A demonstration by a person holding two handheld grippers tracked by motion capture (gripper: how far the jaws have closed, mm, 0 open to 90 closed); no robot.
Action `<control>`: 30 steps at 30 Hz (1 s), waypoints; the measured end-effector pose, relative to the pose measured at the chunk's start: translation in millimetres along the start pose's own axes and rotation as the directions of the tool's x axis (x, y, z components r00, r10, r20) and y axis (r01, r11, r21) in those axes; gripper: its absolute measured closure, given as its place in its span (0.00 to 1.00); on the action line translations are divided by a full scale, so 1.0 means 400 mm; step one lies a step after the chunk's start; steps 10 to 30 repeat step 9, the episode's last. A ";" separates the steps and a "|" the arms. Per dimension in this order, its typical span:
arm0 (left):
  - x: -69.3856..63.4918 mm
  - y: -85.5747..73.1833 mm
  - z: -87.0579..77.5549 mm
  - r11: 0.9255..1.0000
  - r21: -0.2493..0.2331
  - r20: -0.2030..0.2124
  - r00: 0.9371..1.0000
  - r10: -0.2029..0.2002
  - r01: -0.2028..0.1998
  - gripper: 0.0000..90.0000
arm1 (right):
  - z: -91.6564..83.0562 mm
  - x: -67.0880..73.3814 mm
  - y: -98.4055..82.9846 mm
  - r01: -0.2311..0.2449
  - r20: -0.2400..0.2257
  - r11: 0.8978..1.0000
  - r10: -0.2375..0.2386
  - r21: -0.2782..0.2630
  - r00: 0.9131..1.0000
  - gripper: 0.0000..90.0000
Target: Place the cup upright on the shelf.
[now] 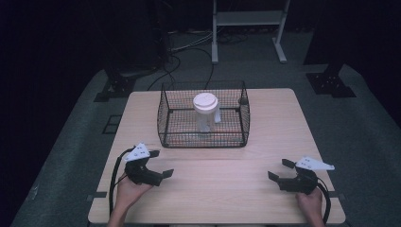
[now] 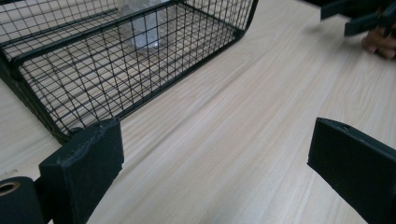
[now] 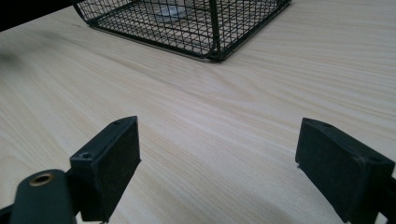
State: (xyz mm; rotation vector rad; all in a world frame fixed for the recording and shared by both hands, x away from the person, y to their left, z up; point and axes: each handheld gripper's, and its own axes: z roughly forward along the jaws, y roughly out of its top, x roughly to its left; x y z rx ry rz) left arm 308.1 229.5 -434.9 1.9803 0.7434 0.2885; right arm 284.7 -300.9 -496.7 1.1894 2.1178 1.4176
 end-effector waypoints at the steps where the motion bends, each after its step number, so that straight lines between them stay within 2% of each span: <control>1: 0.001 -0.011 -0.003 1.000 -0.018 -0.003 1.000 -0.011 0.011 0.03 | 0.000 0.000 0.000 0.001 0.000 1.000 -0.001 -0.001 1.000 0.14; 3: 0.000 -0.025 -0.006 0.999 -0.031 -0.009 1.000 -0.017 0.017 0.03 | -0.001 0.000 0.000 0.002 -0.001 1.000 -0.002 -0.004 1.000 0.14; 6: -0.008 -0.040 -0.014 0.999 -0.045 -0.027 1.000 0.002 -0.003 0.03 | -0.004 -0.006 -0.001 -0.011 -0.005 1.000 0.011 -0.019 1.000 0.14; 9: -0.018 -0.056 -0.024 0.995 -0.096 -0.029 1.000 -0.001 -0.002 0.02 | -0.011 -0.014 -0.002 -0.036 -0.011 0.998 0.035 -0.045 0.999 0.14; 30: -0.018 -0.056 -0.024 0.995 -0.096 -0.029 1.000 -0.001 -0.002 0.02 | -0.011 -0.014 -0.002 -0.036 -0.011 0.998 0.035 -0.045 0.999 0.14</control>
